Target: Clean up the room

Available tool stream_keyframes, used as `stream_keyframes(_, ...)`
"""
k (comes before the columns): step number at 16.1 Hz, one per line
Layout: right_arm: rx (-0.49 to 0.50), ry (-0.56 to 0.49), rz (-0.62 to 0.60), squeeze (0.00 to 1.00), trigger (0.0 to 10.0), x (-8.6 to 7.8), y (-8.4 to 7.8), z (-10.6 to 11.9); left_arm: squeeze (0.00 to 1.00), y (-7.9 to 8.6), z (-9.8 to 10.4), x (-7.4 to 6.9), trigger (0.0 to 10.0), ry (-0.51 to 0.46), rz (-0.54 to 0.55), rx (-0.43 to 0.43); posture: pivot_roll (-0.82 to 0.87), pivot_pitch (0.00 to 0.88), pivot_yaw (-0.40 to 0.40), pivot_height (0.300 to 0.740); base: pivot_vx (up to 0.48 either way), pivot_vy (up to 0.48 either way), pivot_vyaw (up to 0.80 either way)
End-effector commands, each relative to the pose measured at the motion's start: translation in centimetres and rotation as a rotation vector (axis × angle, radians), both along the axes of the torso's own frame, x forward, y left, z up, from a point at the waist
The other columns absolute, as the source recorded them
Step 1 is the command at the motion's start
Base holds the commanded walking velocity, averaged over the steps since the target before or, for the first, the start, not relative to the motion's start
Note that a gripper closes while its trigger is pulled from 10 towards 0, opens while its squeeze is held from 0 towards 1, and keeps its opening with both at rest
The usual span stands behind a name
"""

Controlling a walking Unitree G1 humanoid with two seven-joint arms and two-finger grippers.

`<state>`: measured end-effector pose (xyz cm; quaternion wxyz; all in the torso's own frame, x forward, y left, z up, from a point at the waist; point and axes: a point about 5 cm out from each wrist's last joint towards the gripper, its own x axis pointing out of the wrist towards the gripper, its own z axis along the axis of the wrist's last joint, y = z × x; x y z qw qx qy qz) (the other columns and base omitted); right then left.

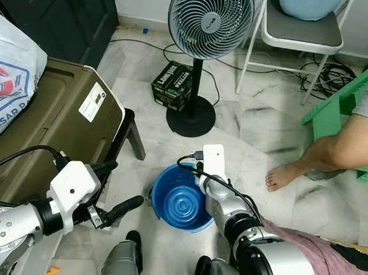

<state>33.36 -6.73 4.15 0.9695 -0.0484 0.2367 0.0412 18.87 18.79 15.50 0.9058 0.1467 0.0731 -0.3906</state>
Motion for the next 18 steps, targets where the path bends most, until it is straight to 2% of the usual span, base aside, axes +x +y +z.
stream_keyframes(1,0.006,0.017,0.007,1.00,10.0,-0.3,0.2,-0.4,0.00,0.2,-0.4,-0.1,10.0,0.019,0.008,0.007,0.22,0.317,0.017,0.740,0.000,0.000,0.00)
stream_keyframes(5,0.075,-0.041,0.063,1.00,10.0,0.4,1.1,1.0,0.00,-0.2,-0.4,0.6,10.0,-0.004,0.014,-0.004,0.20,0.298,0.018,0.740,0.000,0.000,0.00)
stream_keyframes(7,0.111,-0.073,0.150,1.00,10.0,0.4,1.9,1.4,0.00,-0.6,-0.4,1.1,10.0,-0.023,0.013,-0.019,0.17,0.271,0.011,0.740,0.000,0.000,0.00)
stream_keyframes(9,0.131,-0.099,0.264,1.00,10.0,-0.1,1.9,1.3,0.00,-1.4,-0.6,2.3,10.0,-0.046,0.015,-0.046,0.10,0.210,-0.006,0.740,0.000,0.000,0.00)
stream_keyframes(11,0.128,-0.131,0.396,1.00,10.0,-2.0,-0.4,1.5,0.00,-1.9,-0.8,3.6,10.0,-0.093,0.043,-0.070,0.05,0.169,-0.013,0.740,0.000,0.000,0.00)
stream_keyframes(13,0.152,-0.118,0.440,1.00,10.0,-3.5,-2.7,2.1,0.00,-2.2,-1.2,5.0,10.0,-0.121,0.092,-0.074,0.00,0.122,-0.017,0.740,0.000,0.000,0.00)
stream_keyframes(15,0.120,-0.082,0.517,1.00,10.0,-7.3,-5.6,2.2,0.00,-2.6,-1.8,6.7,10.0,-0.155,0.159,-0.098,-0.07,0.059,-0.017,0.740,0.000,0.000,0.00)
stream_keyframes(16,0.092,-0.064,0.509,1.00,10.0,-9.1,-6.9,1.9,0.00,-2.8,-2.1,7.1,10.0,-0.165,0.176,-0.107,-0.08,0.052,-0.016,0.740,0.000,0.000,0.00)
stream_keyframes(17,0.054,-0.059,0.498,1.00,10.0,-10.0,-7.8,1.9,0.00,-3.1,-2.4,7.5,10.0,-0.177,0.182,-0.110,-0.10,0.021,-0.013,0.740,0.000,0.000,0.00)
stream_keyframes(18,0.034,-0.057,0.453,0.73,10.0,-10.8,-8.7,2.0,0.00,-3.3,-2.6,7.8,10.0,-0.187,0.200,-0.116,-0.10,0.002,-0.013,0.740,0.000,0.000,0.00)
